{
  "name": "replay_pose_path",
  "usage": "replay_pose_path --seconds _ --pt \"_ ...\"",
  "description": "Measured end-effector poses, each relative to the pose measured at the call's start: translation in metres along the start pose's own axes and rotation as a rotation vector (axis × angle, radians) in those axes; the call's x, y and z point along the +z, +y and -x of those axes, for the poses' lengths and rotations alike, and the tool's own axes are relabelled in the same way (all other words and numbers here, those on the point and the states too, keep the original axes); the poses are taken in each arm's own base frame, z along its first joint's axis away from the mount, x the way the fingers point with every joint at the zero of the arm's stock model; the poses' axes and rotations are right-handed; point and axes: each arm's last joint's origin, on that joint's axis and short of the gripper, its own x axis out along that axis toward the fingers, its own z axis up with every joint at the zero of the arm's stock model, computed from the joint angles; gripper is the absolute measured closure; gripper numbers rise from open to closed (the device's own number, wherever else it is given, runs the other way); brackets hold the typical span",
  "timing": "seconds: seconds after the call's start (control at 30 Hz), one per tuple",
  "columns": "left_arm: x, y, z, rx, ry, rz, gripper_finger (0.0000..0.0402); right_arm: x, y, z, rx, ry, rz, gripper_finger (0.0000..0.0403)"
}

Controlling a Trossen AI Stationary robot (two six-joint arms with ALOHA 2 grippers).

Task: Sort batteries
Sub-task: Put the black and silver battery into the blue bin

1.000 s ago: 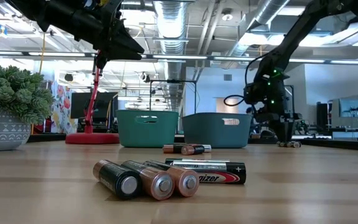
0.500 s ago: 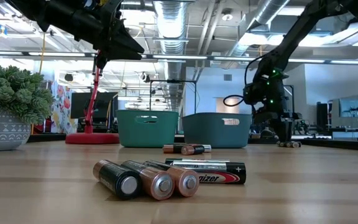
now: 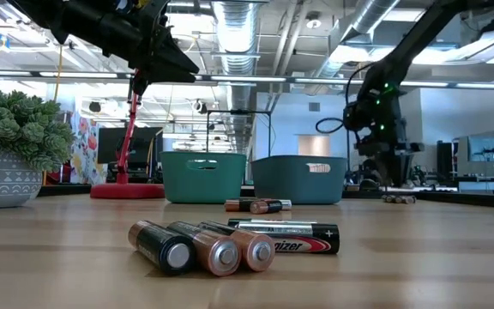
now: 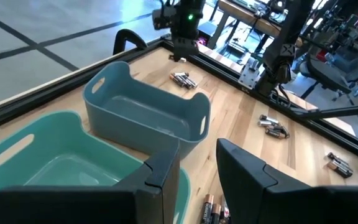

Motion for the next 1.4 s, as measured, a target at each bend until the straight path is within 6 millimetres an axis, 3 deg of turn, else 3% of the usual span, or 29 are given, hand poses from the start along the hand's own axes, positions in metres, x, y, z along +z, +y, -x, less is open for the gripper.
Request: replay_pose_path --seconds 0.2,0.4,0.53,0.77,0.9,1.03,1.23,1.4 --pt "0.000 0.000 0.000 0.000 0.000 0.001 0.0300 -0.017 0.002 0.036 0.032 -0.094 0.007 0.0391" --pt "0.000 0.000 0.000 0.000 0.000 0.001 0.0300 -0.030 0.027 0.075 0.112 -0.278 0.066 0.0389" --pt "0.000 0.000 0.000 0.001 0.000 -0.010 0.0300 -0.027 0.059 0.098 0.139 -0.351 0.160 0.0388" --pt "0.000 0.000 0.000 0.001 0.000 -0.044 0.0300 0.000 0.132 0.126 0.177 -0.431 0.395 0.0388" --pt "0.000 0.000 0.000 0.001 0.000 -0.044 0.0300 0.016 0.168 0.120 0.155 -0.393 0.586 0.0388" --pt "0.000 0.000 0.000 0.002 0.000 -0.043 0.0300 0.027 0.189 0.092 0.114 -0.289 0.793 0.0388" --pt "0.000 0.000 0.000 0.001 0.000 0.003 0.0300 0.046 0.196 0.045 0.119 -0.170 0.943 0.0388" --pt "0.000 0.000 0.000 0.002 0.001 0.000 0.0300 0.057 0.200 0.026 0.142 -0.173 0.970 0.0388"
